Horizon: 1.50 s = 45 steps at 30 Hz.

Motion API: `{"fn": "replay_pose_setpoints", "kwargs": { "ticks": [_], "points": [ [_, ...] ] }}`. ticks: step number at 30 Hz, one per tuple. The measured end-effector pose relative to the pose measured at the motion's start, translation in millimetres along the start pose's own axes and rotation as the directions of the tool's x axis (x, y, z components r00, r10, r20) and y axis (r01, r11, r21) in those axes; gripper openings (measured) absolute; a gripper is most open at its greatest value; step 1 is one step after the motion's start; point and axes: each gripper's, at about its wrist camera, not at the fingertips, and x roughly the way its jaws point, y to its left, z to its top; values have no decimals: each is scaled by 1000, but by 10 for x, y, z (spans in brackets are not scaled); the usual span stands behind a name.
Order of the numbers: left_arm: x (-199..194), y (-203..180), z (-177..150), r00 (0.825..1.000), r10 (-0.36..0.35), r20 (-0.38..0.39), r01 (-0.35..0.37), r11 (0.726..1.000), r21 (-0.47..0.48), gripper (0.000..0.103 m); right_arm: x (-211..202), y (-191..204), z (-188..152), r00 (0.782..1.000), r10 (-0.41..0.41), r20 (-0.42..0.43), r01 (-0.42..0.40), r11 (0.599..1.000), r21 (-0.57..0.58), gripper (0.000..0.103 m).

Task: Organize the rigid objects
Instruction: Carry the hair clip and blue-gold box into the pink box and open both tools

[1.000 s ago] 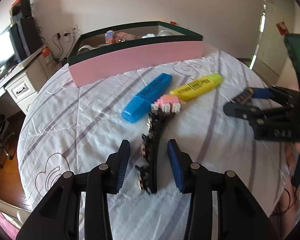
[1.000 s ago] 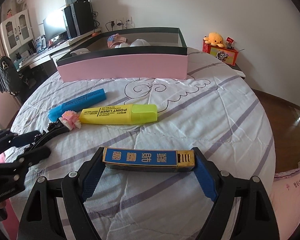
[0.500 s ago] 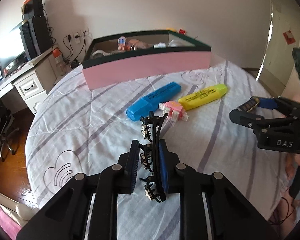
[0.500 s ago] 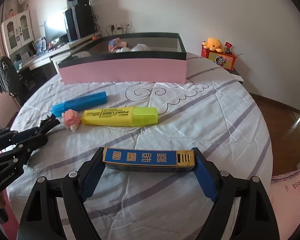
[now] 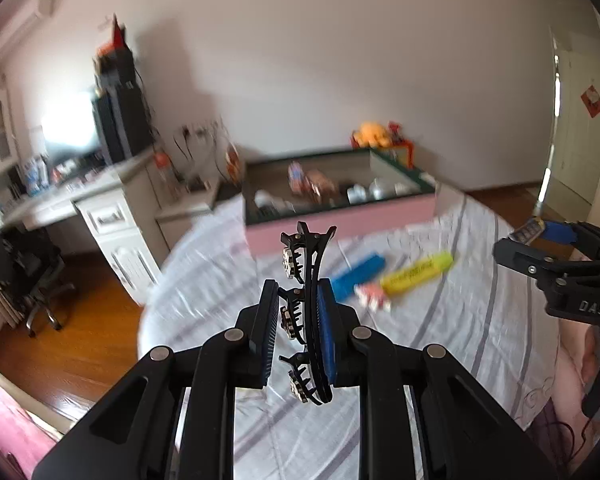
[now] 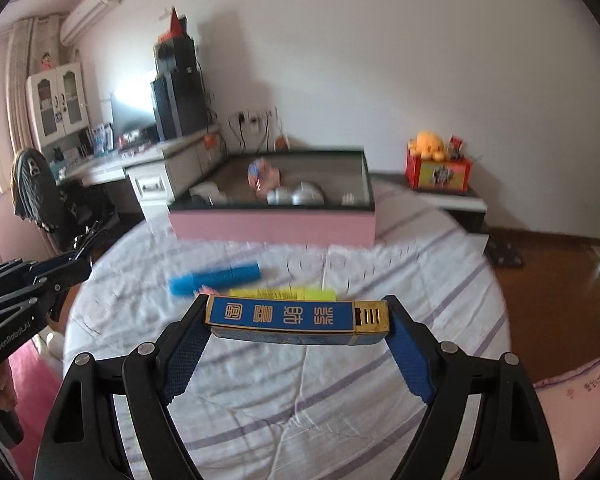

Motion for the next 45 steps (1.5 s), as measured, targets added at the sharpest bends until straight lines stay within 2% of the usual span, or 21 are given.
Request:
{"fn": "replay_pose_setpoints", "kwargs": {
  "ticks": [5,9,15,23,25,30,45],
  "points": [
    [-440,58,197,991,68,115,-69,998,5,19,-481,160,215,991,-1,136,6,999,-38,84],
    [-753,105,292,980,74,186,-73,997,-15,19,-775,307,350,979,6,201,11,997,-81,84],
    [-1137,201,375,959,81,272,-71,996,-47,19,-1085,493,489,962,21,271,12,992,-122,84],
    [-1399,340,435,935,127,330,-108,991,-76,19,-1316,649,605,944,48,326,5,987,-162,84],
    [-1404,351,462,930,134,342,-114,990,-77,19,-1327,666,639,941,54,335,4,985,-170,84],
    [-1324,340,536,931,144,336,-131,990,-60,19,-1328,695,693,937,65,343,-2,984,-180,84],
    [-764,260,909,945,128,302,-124,992,-31,19,-994,562,953,941,53,336,7,985,-175,84]
  ]
}}
